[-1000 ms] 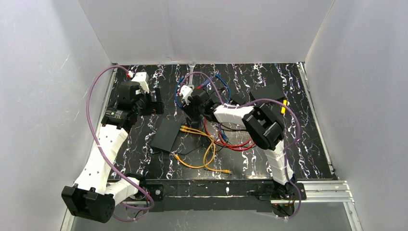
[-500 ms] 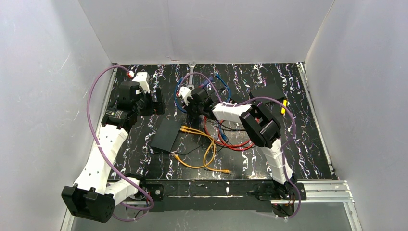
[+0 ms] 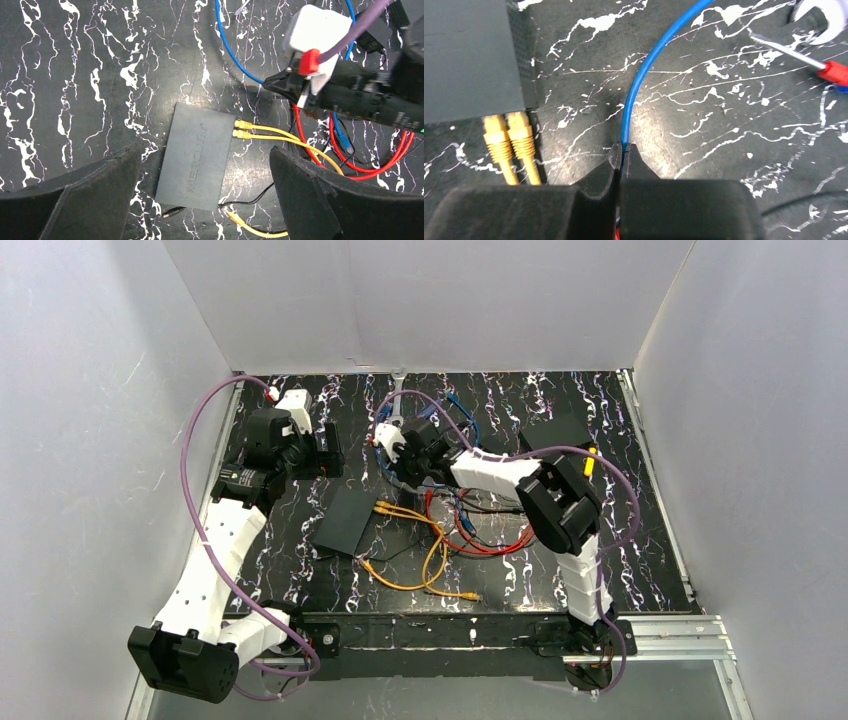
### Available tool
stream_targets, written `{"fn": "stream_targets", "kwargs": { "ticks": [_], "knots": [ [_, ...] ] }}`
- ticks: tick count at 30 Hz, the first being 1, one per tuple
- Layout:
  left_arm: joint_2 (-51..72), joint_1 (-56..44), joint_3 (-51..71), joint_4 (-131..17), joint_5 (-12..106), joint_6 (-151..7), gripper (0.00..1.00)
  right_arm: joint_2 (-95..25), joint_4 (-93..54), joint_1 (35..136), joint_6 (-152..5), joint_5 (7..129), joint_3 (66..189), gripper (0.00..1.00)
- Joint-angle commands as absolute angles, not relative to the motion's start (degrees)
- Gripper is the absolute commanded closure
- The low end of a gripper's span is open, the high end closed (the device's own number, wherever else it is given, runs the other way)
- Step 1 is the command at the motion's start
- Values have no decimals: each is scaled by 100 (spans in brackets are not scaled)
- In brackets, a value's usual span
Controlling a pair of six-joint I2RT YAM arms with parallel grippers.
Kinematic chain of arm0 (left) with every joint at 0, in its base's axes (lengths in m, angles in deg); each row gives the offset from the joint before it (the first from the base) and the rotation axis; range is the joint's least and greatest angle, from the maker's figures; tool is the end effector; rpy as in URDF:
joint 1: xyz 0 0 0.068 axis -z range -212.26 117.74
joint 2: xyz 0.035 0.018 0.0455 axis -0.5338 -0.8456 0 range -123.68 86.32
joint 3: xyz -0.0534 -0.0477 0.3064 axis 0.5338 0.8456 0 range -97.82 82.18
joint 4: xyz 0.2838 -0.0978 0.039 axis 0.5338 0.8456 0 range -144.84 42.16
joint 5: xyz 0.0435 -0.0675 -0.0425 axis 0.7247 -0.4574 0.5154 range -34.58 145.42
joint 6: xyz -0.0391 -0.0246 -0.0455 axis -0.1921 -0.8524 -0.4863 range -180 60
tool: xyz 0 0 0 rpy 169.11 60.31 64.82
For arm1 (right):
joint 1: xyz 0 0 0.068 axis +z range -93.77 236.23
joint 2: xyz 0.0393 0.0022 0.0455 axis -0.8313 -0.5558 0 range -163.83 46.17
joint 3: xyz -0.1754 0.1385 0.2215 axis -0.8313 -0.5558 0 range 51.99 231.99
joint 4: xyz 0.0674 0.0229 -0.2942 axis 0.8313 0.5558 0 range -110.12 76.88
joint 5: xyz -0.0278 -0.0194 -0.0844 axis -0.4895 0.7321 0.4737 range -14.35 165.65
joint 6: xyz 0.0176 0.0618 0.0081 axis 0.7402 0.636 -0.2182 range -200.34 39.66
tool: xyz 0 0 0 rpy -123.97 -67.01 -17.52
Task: Insert the plug into the switch port
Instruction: Pick up the connector from the center of the board.
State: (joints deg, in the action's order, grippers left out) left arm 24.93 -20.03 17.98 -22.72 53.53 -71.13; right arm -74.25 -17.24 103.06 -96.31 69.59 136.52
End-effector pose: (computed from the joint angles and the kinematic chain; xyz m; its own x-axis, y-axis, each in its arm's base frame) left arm 0.2605 -0.0582 0.3961 -0.5158 -0.0857 -0.8524 0.1429 0.9724 -0.1842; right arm 0.3667 0.3984 0.1799 -0.1969 -0.6095 -0.7679 -0.8693 0.4708 -0.1509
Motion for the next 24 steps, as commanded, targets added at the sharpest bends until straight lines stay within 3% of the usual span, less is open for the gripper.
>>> {"fn": "stream_targets", "kwargs": {
  "ticks": [1, 12, 24],
  "knots": [
    [2560, -1987, 1853, -2294, 5426, -7073, 2, -6676, -1393, 10274, -10072, 6961, 13855, 99],
    [2558, -2026, 1868, -2328, 5374, -7199, 2, -5297, -1123, 10273, -10222, 6857, 13697, 99],
    [2574, -2040, 1899, -2377, 5131, -7374, 2, -3437, -1607, 10273, -10021, 6662, 11889, 99]
  ]
}}
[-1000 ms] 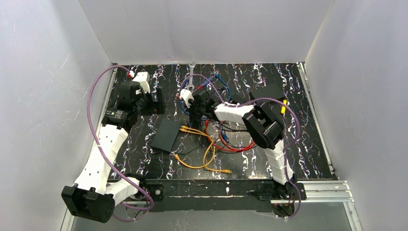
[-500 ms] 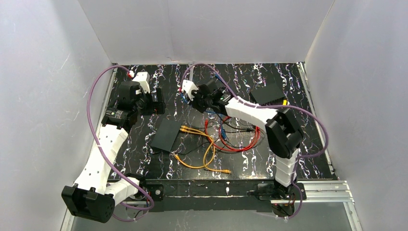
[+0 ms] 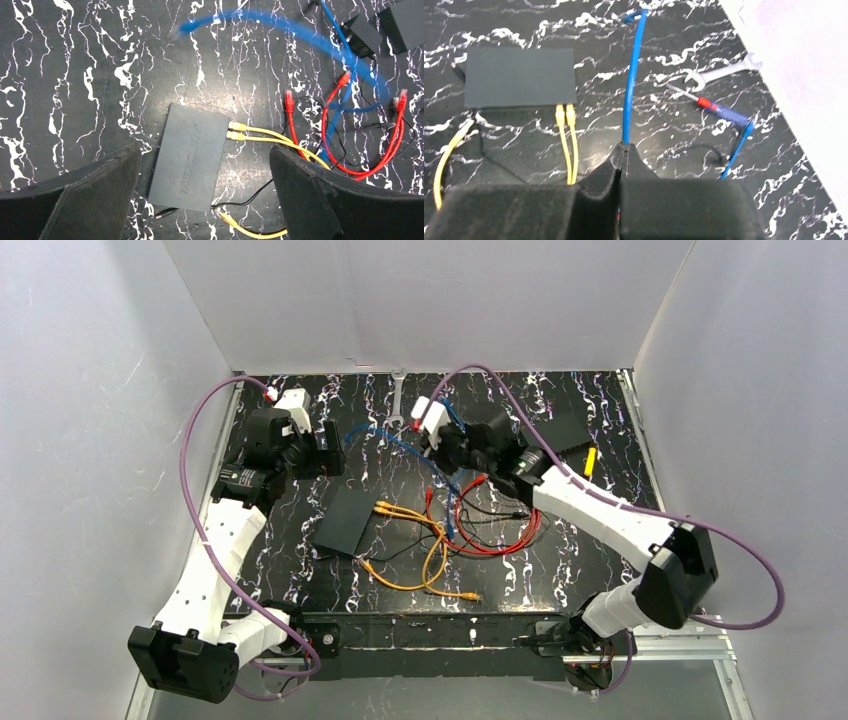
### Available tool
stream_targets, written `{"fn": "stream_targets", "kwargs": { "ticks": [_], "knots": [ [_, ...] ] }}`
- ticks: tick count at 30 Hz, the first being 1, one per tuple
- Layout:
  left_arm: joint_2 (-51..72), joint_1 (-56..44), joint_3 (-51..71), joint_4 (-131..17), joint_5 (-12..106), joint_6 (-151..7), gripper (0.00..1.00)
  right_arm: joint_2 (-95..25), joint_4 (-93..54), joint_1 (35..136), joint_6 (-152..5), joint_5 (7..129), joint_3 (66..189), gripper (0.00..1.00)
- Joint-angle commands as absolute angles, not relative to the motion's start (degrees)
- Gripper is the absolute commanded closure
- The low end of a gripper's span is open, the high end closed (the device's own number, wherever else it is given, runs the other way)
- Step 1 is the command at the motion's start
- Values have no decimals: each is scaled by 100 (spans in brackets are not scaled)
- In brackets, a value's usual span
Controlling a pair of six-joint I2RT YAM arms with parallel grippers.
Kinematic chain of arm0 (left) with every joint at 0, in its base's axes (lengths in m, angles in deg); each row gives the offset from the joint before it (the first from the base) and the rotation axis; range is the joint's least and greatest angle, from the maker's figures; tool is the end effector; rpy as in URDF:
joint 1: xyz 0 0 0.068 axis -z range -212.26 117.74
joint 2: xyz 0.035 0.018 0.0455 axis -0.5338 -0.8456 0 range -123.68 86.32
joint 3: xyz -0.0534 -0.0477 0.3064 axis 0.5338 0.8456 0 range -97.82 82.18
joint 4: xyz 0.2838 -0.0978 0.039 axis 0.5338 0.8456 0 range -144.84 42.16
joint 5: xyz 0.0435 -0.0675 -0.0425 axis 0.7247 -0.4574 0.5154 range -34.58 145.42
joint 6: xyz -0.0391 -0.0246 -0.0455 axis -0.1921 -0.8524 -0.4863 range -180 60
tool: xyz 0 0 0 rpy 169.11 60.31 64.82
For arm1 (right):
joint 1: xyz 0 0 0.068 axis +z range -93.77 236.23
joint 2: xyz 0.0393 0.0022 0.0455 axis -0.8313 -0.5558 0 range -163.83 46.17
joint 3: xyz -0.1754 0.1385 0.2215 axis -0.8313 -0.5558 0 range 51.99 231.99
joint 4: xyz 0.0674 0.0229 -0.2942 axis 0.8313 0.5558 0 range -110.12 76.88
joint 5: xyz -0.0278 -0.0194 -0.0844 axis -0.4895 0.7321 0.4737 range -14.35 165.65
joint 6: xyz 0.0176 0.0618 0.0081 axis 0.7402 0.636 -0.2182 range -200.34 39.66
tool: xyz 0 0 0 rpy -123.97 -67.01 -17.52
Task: Insert the plug into the switch port
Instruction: Pick up the connector from the center of the board.
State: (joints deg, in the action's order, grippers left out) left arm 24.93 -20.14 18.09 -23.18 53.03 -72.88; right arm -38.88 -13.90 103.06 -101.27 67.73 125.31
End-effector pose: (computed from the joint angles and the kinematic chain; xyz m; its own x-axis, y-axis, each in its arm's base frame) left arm 0.2610 -0.0582 0.3963 -0.5162 -0.1170 -0.8484 0.1337 0.9675 -0.2148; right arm 0.2731 0.3011 0.3813 0.0932 -0.4176 -0.9038 -0.8338 0.4634 -0.3001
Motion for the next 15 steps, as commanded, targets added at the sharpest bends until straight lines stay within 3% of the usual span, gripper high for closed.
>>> {"fn": "stream_targets", "kwargs": {
  "ticks": [1, 9, 10, 15],
  "knots": [
    [2565, -2037, 1899, -2381, 5087, -7390, 2, -3302, -1615, 10273, -9992, 6635, 11688, 99],
    [2532, -2040, 1895, -2382, 4896, -7416, 2, -2464, -1586, 10273, -9569, 6411, 10299, 98],
    [2523, -2040, 1892, -2374, 4911, -7415, 2, -2413, -1604, 10273, -9490, 6409, 10237, 88],
    [2489, -2039, 1886, -2331, 5086, -7415, 2, -2578, -1791, 10273, -9314, 6252, 10317, 69]
  ]
}}
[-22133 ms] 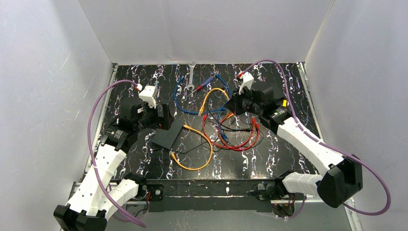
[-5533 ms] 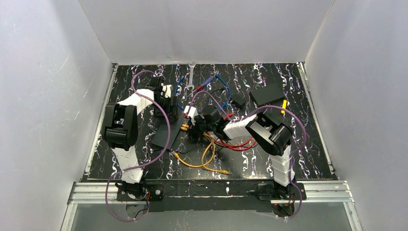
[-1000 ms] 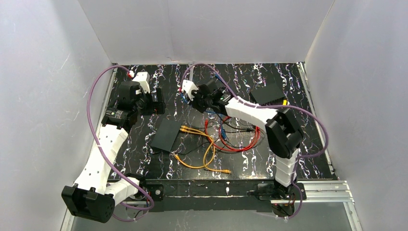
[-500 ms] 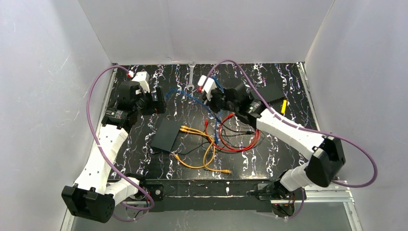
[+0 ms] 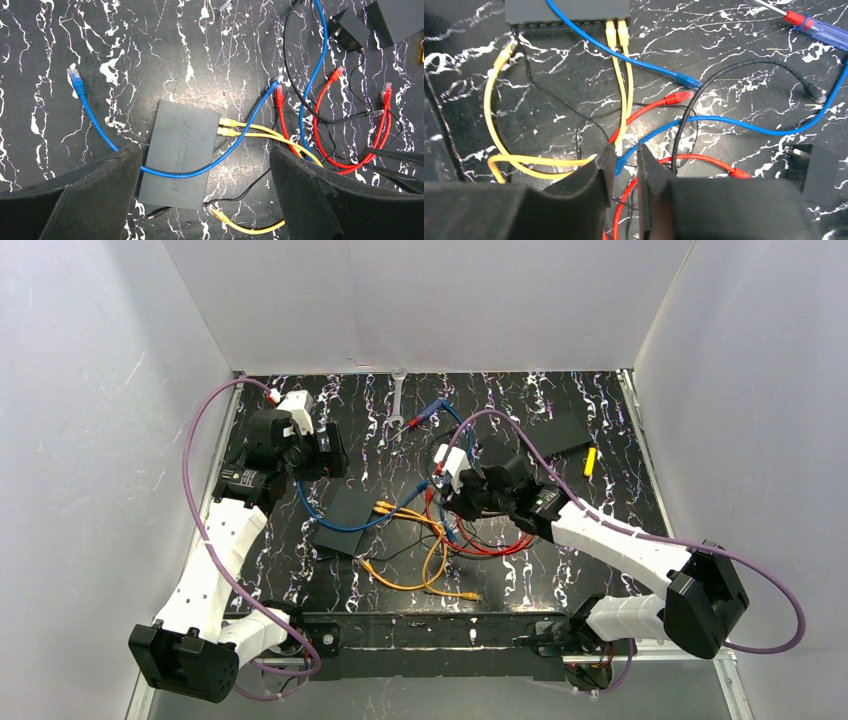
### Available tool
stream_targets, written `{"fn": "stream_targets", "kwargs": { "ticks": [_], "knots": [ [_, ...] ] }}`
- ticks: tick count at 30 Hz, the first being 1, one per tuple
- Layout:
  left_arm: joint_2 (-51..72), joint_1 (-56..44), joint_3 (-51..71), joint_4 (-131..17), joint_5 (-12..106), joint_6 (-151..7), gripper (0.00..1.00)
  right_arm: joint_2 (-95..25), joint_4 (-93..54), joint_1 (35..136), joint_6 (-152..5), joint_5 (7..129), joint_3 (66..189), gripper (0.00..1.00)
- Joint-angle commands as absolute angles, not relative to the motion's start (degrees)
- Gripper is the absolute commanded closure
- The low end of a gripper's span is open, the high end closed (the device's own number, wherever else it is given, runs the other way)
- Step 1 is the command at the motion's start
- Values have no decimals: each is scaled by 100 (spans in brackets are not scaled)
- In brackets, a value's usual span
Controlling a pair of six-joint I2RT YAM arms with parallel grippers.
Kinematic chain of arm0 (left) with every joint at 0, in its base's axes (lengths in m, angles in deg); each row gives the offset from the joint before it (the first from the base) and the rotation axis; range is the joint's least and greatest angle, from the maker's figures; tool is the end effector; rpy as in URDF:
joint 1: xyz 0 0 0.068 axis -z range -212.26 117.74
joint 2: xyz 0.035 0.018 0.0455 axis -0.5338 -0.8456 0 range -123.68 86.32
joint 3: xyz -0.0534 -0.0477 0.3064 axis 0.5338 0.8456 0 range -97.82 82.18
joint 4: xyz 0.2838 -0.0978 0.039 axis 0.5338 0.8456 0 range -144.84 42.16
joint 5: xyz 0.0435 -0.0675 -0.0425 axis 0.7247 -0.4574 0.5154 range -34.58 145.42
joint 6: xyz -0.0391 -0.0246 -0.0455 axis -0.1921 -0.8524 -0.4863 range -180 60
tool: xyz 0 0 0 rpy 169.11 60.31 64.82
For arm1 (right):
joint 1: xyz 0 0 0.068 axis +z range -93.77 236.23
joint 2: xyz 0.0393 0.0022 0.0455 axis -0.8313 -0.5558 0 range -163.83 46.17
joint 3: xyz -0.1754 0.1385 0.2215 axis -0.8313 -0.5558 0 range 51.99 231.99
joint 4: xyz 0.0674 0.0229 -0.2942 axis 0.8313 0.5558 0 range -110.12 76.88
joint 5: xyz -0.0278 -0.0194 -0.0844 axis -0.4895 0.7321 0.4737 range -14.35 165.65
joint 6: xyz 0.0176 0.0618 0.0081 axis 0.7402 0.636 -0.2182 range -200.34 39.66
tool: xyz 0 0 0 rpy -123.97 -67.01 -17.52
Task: Insert the plug into the switch port
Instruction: Pick up the connector from the center of the board.
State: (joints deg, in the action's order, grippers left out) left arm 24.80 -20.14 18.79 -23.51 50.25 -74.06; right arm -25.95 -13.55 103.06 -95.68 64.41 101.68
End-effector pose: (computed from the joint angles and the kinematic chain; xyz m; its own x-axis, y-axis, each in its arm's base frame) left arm 0.2614 -0.0608 0.3916 -0.5359 -0.1324 -0.8338 0.1604 0.9537 -0.2546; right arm 0.2143 0.2427 0.2912 -0.0998 -0.4854 -0.8686 -0.8901 0.4337 -0.1401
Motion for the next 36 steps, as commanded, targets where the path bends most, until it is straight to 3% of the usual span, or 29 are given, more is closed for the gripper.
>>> {"fn": "stream_targets", "kwargs": {
  "ticks": [1, 5, 11, 22, 36],
  "knots": [
    [2496, -2040, 1890, -2325, 5149, -7419, 2, -2675, -1849, 10273, -9305, 6236, 10364, 64],
    [2459, -2038, 1893, -2264, 5553, -7443, 1, -3249, -2130, 10282, -9077, 6276, 10649, 51],
    [2392, -2072, 1855, -2191, 5955, -7578, 1, -4227, -2349, 10442, -8249, 6789, 11255, 49],
    [2446, -2102, 1795, -2095, 6469, -7751, 1, -5547, -2628, 11148, -5600, 10042, 11787, 36],
    [2488, -2111, 1777, -2089, 6484, -7780, 1, -7049, -532, 11486, -3207, 12273, 13529, 34]
  ]
}}
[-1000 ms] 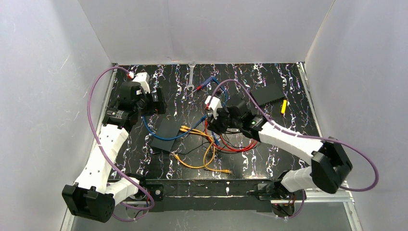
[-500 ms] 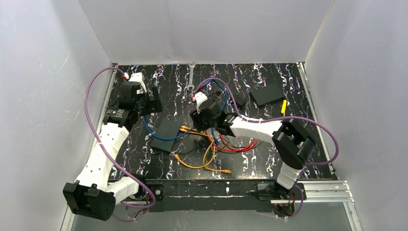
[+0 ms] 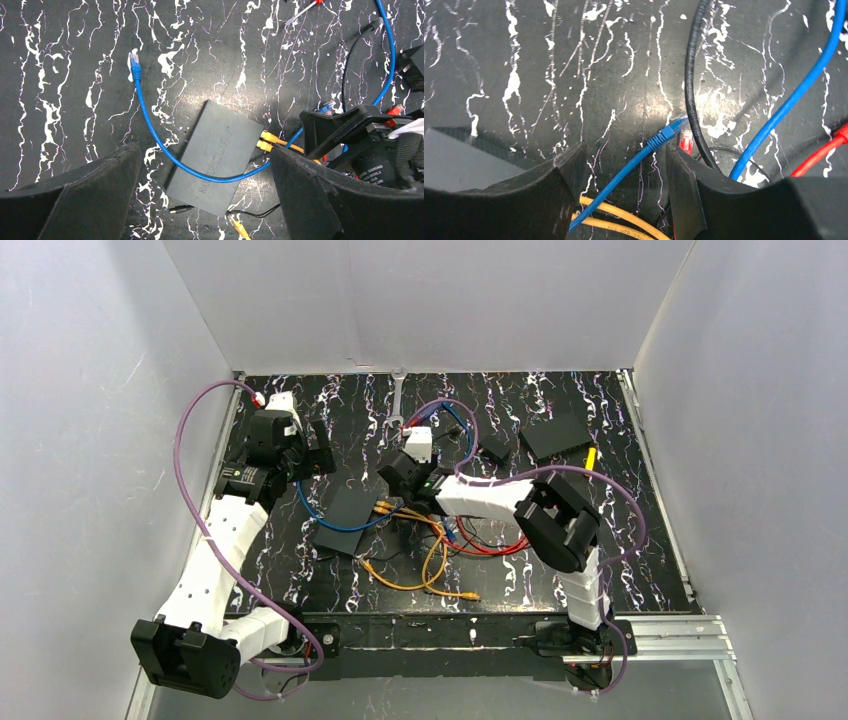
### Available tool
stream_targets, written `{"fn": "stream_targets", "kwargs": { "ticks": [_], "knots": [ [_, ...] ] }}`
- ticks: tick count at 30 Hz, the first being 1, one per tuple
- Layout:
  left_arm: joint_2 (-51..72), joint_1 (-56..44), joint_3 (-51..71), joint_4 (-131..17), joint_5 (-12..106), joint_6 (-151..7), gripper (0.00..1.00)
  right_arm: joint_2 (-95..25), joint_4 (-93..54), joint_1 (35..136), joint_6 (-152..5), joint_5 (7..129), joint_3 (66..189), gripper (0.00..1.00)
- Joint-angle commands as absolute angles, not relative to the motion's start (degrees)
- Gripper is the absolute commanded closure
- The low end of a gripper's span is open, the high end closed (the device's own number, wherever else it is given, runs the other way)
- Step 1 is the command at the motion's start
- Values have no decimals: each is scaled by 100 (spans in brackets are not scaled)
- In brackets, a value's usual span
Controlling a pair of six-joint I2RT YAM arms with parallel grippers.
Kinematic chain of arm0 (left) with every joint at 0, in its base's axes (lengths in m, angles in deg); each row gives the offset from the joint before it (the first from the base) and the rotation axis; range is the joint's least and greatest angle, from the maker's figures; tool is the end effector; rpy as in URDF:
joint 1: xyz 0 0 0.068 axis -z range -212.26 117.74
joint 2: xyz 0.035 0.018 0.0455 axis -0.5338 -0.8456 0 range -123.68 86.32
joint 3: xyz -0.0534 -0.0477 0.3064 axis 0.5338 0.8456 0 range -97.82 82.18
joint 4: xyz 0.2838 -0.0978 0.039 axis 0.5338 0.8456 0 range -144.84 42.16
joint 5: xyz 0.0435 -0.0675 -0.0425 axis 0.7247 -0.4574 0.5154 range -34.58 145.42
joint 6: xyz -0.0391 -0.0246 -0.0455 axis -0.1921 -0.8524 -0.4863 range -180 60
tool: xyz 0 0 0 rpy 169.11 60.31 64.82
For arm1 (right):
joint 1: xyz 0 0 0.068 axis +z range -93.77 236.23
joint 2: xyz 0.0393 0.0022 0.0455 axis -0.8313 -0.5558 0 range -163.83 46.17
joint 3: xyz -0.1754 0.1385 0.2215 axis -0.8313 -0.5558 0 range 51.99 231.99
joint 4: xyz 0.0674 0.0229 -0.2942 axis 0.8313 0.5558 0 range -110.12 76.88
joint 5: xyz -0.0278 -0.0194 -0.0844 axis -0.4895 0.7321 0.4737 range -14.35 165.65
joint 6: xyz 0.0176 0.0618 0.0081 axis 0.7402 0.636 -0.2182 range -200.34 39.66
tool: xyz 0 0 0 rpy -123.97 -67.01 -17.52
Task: Insert the plug into the switch port
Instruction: Pick up the connector from the center of the board.
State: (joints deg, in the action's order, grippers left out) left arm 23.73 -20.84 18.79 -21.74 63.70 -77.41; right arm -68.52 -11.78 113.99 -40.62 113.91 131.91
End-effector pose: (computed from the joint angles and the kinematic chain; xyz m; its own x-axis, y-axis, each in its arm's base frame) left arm 0.2673 -0.0466 0.3838 -0.5227 -0.1966 -0.8295 -0.0837 0.9802 -0.1795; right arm 0.2947 0.4084 0.1996 -0.5507 0.0676 -0.8320 -0.0924 0.9857 0.1412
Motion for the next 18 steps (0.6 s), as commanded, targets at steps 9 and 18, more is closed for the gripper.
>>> {"fn": "stream_targets", "kwargs": {
  "ticks": [9, 18],
  "knots": [
    [2466, -2110, 1789, -2100, 6465, -7773, 1, -7380, -352, 11520, -2807, 12161, 13658, 42],
    [2446, -2115, 1803, -2119, 6465, -7777, 1, -7619, -430, 11530, -2816, 11962, 13798, 63]
  ]
}}
